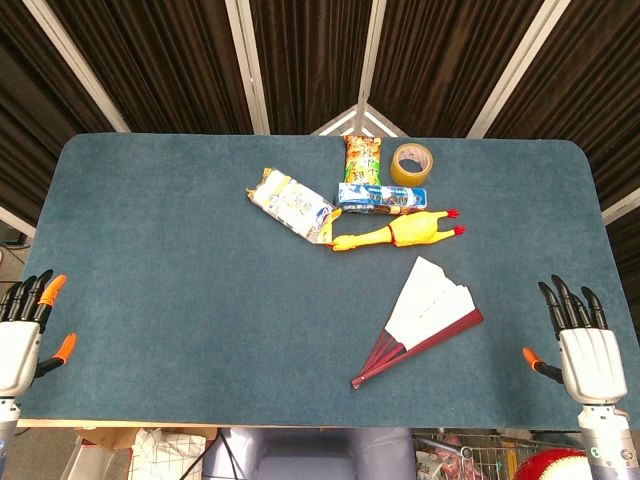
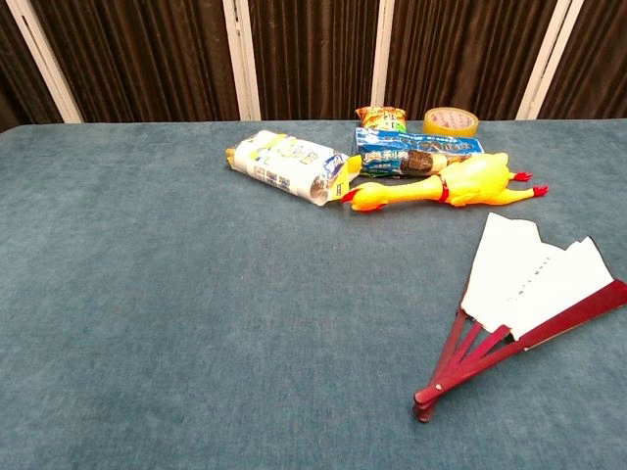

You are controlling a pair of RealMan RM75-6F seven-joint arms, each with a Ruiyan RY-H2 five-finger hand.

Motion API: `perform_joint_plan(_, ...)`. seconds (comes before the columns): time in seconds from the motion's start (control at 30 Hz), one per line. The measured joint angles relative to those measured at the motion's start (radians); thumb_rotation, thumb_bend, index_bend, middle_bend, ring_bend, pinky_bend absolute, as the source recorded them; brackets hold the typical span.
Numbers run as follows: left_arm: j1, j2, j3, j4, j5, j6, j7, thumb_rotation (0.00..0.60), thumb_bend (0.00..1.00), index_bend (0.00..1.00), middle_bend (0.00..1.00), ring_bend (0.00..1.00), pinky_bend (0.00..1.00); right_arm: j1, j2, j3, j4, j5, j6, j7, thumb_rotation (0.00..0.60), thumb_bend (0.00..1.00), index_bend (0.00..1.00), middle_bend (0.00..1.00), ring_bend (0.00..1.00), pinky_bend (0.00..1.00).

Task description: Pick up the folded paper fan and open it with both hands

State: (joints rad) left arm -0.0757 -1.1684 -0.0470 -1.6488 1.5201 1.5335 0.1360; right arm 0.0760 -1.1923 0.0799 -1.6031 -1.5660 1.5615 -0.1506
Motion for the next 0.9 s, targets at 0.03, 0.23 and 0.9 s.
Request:
perform_joint_plan(0.03,0.0,0.001,0.001,0.0,0.001,0.0,-0.001,0.6,0.46,0.07,0.0,0.0,0.0,0.0,0.0,0.0,-0.001,0.0,0.0,-0.001,0.6,0.17,0.1,0.08,0.18,0.09)
perform_joint_plan(0.23,0.003,0.004,0.003,-0.004,0.01,0.01,-0.005,0.6,0.46,0.07,0.0,0.0,0.0,0.001,0.005,-0.004,-0.007,0.004,-0.012,-0.005,0.6,0.17,0.1,0.08,0.18,0.09)
perform_joint_plan(0.9,0.002,-0.01,0.01,-0.007,0.031,0.016,0.015,0.6,0.46,0.07,0.0,0.0,0.0,0.023,-0.007,-0.046,-0.014,-0.05,-0.062,0.028,0.6,0.17,0.27,0.08,0.18,0.09)
